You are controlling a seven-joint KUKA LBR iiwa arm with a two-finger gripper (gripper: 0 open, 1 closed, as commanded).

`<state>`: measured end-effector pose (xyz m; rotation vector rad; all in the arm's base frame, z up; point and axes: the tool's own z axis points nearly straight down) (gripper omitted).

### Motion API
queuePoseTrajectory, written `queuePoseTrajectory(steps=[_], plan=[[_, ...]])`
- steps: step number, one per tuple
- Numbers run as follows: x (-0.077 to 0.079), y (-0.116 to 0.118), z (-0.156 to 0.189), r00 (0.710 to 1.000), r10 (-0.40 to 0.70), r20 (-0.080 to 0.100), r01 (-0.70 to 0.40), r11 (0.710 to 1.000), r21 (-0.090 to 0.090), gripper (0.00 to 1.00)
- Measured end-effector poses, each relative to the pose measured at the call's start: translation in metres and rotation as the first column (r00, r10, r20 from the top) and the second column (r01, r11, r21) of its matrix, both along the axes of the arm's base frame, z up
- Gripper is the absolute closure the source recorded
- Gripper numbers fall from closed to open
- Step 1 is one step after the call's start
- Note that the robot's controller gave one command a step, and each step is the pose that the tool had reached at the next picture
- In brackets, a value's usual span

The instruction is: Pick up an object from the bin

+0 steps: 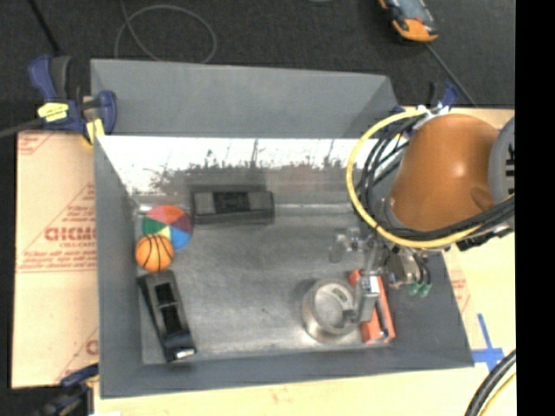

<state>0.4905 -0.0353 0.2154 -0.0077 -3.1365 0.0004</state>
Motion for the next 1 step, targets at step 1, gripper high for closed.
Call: queuePoseTrajectory(steps=[1], plan=[[0.0016,0.0001,0.0042,1.000,0.003,0.008,-0.003,1.000,-0.001,1.00]])
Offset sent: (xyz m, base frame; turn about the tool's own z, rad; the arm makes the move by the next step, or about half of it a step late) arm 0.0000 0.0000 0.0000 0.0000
